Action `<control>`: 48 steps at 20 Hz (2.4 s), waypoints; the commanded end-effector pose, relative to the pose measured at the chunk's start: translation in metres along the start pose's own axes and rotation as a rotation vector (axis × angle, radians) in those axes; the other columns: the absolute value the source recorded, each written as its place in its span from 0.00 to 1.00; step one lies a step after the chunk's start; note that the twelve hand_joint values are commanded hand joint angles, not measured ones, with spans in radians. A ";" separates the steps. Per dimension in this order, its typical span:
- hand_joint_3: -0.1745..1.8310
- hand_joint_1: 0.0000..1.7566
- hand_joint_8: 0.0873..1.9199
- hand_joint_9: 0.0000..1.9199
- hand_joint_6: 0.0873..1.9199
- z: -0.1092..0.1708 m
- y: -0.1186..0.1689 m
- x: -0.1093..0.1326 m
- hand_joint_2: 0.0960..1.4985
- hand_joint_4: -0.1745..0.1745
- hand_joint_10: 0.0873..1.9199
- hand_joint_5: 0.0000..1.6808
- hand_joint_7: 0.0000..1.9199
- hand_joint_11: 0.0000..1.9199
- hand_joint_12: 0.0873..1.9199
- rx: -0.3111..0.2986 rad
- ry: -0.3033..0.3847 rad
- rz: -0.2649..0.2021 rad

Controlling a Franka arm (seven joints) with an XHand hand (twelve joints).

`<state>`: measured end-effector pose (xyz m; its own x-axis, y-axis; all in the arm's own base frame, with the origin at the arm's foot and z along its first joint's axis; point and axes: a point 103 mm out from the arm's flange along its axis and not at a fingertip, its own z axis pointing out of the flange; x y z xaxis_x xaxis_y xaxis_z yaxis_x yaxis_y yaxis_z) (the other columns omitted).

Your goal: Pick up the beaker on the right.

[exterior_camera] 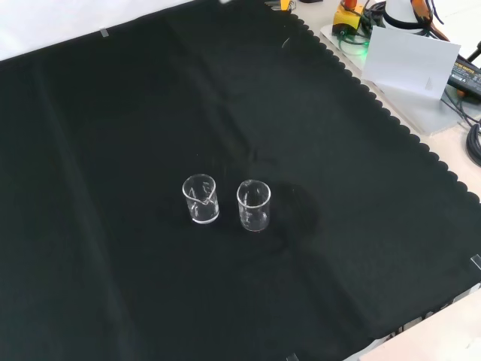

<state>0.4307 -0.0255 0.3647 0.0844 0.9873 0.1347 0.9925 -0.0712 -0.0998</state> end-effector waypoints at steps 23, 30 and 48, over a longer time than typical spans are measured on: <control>0.43 0.47 0.22 0.13 0.00 0.198 0.141 0.045 0.37 0.47 0.28 0.14 0.09 0.00 0.55 0.147 0.440 -0.346; 0.43 0.47 0.22 0.14 0.00 0.225 0.146 0.058 0.36 0.47 0.28 0.14 0.09 0.00 0.55 0.184 0.477 -0.384; 0.44 0.48 0.23 0.15 0.00 0.269 0.144 0.063 0.34 0.48 0.28 0.15 0.10 0.00 0.56 0.254 0.524 -0.434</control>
<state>0.5540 0.0595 0.0992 -0.2128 0.7250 0.6551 0.9046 0.3996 -0.1484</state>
